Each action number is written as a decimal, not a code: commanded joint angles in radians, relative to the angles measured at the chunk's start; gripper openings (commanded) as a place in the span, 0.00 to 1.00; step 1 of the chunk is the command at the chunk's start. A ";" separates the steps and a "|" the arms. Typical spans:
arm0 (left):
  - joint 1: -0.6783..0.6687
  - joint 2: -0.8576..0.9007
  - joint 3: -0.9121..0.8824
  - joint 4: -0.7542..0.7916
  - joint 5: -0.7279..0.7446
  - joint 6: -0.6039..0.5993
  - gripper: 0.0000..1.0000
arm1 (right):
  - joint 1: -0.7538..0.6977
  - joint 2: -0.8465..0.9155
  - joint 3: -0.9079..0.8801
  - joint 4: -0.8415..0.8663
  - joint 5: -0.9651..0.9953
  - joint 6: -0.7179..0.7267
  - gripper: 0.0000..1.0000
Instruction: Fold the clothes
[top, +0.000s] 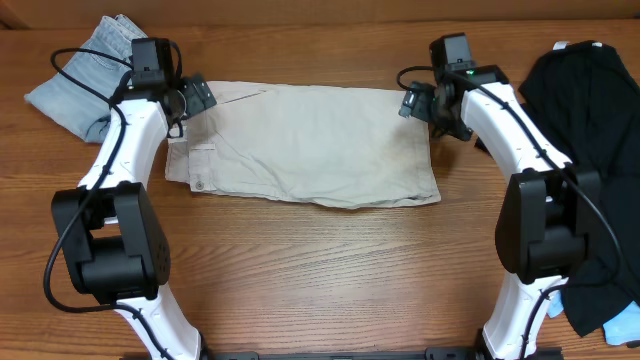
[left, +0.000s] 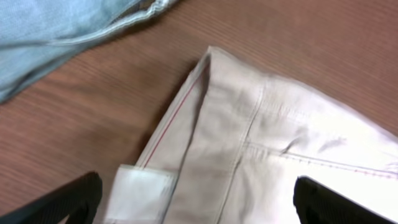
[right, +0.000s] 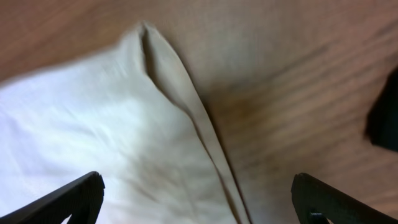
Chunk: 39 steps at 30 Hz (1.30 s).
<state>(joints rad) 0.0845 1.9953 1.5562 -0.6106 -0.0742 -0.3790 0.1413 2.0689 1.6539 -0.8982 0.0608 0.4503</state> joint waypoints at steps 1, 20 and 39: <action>-0.005 -0.082 0.101 -0.106 0.036 0.122 1.00 | -0.032 -0.063 0.036 -0.043 -0.118 -0.124 1.00; 0.027 -0.084 0.145 -0.471 0.132 0.388 1.00 | -0.004 -0.060 -0.097 -0.073 -0.263 -0.331 0.75; 0.139 -0.019 0.134 -0.431 0.240 0.489 1.00 | 0.002 0.053 -0.098 0.045 -0.230 -0.320 0.10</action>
<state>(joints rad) 0.2287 1.9297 1.6951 -1.0435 0.1440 0.0723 0.1448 2.0727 1.5566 -0.8551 -0.1753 0.1410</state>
